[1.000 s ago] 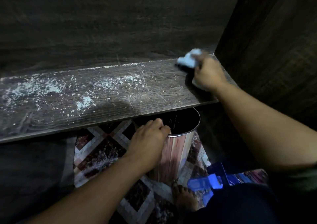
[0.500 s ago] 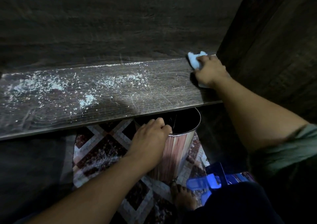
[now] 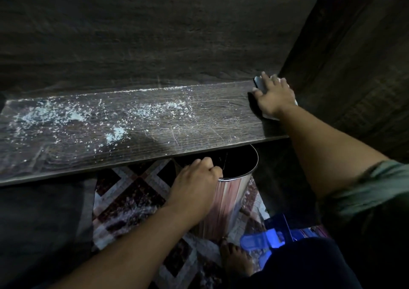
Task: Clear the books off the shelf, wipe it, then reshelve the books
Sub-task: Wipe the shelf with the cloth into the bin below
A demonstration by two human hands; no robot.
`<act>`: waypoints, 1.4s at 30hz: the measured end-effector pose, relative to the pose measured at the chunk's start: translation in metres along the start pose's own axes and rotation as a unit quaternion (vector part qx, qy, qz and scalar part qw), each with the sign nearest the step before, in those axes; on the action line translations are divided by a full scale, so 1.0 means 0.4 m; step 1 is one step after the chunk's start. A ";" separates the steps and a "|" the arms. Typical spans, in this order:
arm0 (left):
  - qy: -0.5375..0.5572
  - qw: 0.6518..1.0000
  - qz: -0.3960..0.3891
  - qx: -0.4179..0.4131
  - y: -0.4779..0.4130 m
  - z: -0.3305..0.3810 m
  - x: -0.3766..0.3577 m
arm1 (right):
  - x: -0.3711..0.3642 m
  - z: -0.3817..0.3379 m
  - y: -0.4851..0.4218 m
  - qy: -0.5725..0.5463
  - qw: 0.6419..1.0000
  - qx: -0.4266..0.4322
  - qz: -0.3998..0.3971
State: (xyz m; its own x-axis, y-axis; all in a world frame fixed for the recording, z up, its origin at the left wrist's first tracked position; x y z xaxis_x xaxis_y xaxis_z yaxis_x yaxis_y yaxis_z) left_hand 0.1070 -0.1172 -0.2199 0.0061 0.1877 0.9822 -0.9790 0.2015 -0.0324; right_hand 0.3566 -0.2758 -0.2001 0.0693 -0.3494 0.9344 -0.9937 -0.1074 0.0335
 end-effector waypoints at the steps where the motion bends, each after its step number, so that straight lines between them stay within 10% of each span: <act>1: 0.002 1.000 0.000 -0.002 0.000 -0.001 -0.001 | 0.000 -0.024 0.003 -0.029 0.999 0.019 0.012; 6: 0.015 1.000 0.004 -0.006 0.000 0.001 0.001 | -0.043 -0.142 0.095 -0.216 0.970 0.110 -0.015; 19: 0.010 1.000 0.004 0.002 0.013 -0.008 0.017 | 0.040 0.050 0.054 0.153 0.986 0.000 0.067; 32: 0.010 1.000 -0.007 0.005 0.024 -0.018 0.022 | -0.013 -0.171 0.144 -0.195 0.973 0.104 0.071; 35: 0.013 1.000 -0.003 0.007 0.029 -0.025 0.024 | 0.065 -0.124 0.067 -0.111 0.981 0.032 0.156; 38: 0.010 1.000 -0.004 0.011 0.033 -0.035 0.024 | 0.009 -0.062 0.027 -0.041 0.994 -0.085 0.053; 42: 0.003 1.000 -0.004 0.017 0.040 -0.048 0.022 | -0.060 -0.127 0.042 0.017 0.999 -0.012 0.044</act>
State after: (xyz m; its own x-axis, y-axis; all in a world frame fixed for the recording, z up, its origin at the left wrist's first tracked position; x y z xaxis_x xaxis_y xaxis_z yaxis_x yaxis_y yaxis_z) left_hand 0.0952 -0.0940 -0.2153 0.0151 0.1923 0.9812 -0.9853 0.1697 -0.0181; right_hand 0.3338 -0.2218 -0.2037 -0.0207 -0.3241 0.9458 -0.9977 -0.0551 -0.0407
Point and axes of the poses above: each hand's wrist, its own y-axis away from the middle knuckle, its own x-axis out of the back of the hand, z = x × y, the point moved 7 cm from there along -y, towards the middle knuckle, and after that the axes turned 9 degrees about -y, right-handed, at the moved point
